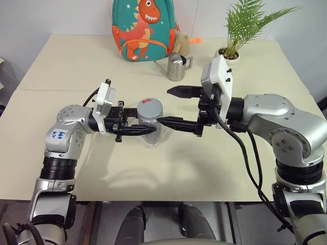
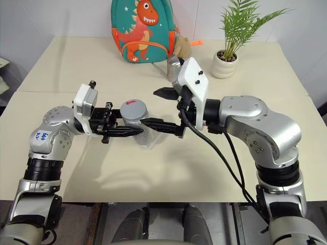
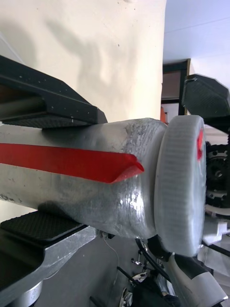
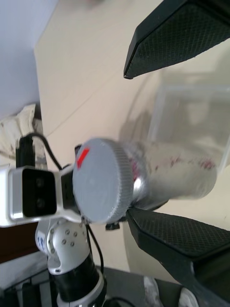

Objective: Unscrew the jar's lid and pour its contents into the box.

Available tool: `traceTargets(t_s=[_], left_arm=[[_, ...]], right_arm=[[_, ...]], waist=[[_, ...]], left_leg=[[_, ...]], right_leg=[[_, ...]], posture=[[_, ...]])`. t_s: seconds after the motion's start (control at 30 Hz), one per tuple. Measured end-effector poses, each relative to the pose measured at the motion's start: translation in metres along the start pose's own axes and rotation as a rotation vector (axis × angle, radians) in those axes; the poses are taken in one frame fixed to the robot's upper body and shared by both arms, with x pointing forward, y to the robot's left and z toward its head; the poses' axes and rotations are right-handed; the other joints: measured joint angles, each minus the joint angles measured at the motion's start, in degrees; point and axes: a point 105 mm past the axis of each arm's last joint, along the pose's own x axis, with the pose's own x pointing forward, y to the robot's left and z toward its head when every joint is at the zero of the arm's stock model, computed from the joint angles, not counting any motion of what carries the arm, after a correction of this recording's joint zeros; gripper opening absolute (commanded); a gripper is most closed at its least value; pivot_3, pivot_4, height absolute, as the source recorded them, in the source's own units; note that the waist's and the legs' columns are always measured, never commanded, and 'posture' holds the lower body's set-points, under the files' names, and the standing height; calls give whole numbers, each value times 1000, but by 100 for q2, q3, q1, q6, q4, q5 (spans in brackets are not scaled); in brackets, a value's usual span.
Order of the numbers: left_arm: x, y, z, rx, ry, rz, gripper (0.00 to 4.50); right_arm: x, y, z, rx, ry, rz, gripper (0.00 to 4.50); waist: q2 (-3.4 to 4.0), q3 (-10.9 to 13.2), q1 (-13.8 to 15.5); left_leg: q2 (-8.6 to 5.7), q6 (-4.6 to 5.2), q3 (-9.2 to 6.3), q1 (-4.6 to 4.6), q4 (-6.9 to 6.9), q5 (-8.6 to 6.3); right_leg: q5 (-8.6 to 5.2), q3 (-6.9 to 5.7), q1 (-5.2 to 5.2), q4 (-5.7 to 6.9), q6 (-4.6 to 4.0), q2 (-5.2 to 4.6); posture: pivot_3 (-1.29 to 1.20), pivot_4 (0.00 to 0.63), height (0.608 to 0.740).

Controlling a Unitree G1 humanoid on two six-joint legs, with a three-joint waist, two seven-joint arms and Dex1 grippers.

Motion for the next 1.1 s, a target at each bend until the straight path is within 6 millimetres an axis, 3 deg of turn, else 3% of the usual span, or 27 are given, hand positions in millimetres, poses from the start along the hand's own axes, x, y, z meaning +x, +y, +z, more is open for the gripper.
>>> traceTargets(t_s=[0.13,0.43,0.73,1.1], left_arm=[[1,-2,0,3,1,-19,1849],[1,-3,1,13,1,-26,1849],[2,-4,1,37,0,-39,1849],[3,0,-3,53,7,-27,1849]], right_arm=[[-10,-6,-6,11,37,-46,4476],[-15,9,1,5,22,24,4476],[4,7,28,51,-132,48,4476],[33,30,30,89,-153,172,4476]], waist=[[0,0,2],[0,0,-3],[1,0,-2],[1,0,-6]], left_leg=[[0,0,0,-1,0,0],[0,0,0,0,0,0],[0,1,0,-1,0,1],[1,1,-1,0,0,1]], right_leg=[[0,0,0,-1,0,0],[0,0,0,0,0,0],[0,0,0,-1,0,-1],[0,-1,0,3,0,0]], posture=[[0,150,740],[0,150,740],[0,150,740],[0,150,740]])
